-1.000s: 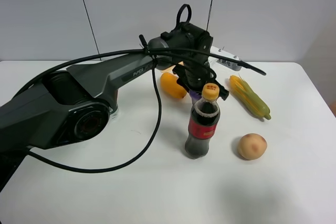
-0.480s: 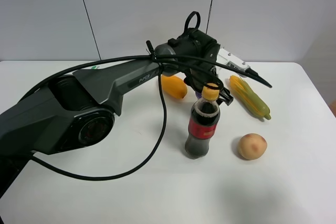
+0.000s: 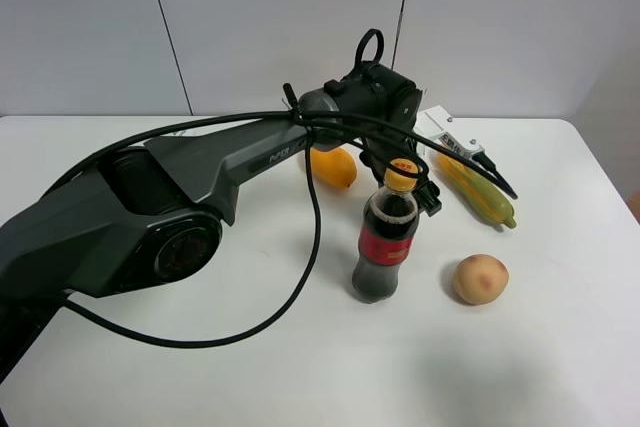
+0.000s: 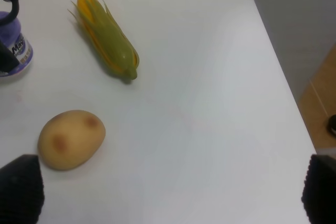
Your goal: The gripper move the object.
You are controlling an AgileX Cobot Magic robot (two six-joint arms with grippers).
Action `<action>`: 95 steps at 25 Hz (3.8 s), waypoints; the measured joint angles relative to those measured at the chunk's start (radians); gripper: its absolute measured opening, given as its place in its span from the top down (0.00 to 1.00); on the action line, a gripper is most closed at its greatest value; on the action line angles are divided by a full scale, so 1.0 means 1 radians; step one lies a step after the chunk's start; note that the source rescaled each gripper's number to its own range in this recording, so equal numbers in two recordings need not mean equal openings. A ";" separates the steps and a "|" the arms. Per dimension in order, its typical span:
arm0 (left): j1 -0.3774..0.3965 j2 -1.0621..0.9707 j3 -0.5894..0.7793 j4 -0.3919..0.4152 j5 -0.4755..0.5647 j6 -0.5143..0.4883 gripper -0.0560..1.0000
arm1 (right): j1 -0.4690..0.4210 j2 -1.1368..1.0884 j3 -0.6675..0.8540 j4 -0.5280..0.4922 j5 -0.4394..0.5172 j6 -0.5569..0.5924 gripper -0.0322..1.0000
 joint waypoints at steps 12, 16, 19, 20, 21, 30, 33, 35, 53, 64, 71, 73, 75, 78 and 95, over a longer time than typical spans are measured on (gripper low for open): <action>0.000 0.037 0.000 -0.017 -0.014 0.003 0.92 | 0.000 0.000 0.000 0.000 0.000 0.000 0.00; 0.000 0.041 0.000 -0.020 -0.069 0.003 0.80 | 0.000 0.000 0.000 0.000 0.000 0.000 0.00; 0.000 0.041 0.000 -0.059 -0.141 -0.013 0.17 | 0.000 0.000 0.000 0.000 0.000 0.000 0.00; 0.000 0.041 0.000 -0.071 -0.153 -0.021 0.11 | 0.000 0.000 0.000 0.000 0.000 0.000 0.00; 0.000 0.040 0.000 -0.079 -0.154 -0.031 0.06 | 0.000 0.000 0.000 0.000 0.000 0.000 0.00; 0.000 -0.083 0.000 -0.072 -0.105 -0.053 0.02 | 0.000 0.000 0.000 0.000 0.000 0.000 0.00; 0.004 -0.178 0.000 -0.027 -0.090 -0.053 0.02 | 0.000 0.000 0.000 0.000 0.000 0.000 0.00; 0.018 -0.239 -0.001 -0.006 -0.072 -0.053 0.02 | 0.000 0.000 0.000 0.000 0.000 0.000 0.00; 0.507 -0.435 -0.002 0.154 0.277 -0.039 0.02 | 0.000 0.000 0.000 0.000 0.000 0.000 0.00; 0.680 -0.641 0.384 0.209 0.274 -0.047 0.02 | 0.000 0.000 0.000 0.000 0.000 0.000 0.00; 0.730 -0.902 0.780 0.238 0.273 -0.061 0.02 | 0.000 0.000 0.000 0.000 0.000 0.000 0.00; 0.741 -1.029 0.891 0.217 0.237 -0.076 0.02 | 0.000 0.000 0.000 0.000 0.000 0.000 0.00; 0.750 -1.158 1.029 0.192 0.157 -0.092 0.02 | 0.000 0.000 0.000 0.000 0.000 0.000 0.00; 0.750 -1.385 1.239 0.149 0.027 -0.110 0.02 | 0.000 0.000 0.000 0.000 0.000 0.000 0.00; 0.750 -2.347 1.803 0.082 -0.005 -0.144 0.02 | 0.000 0.000 0.000 0.000 0.000 0.000 0.00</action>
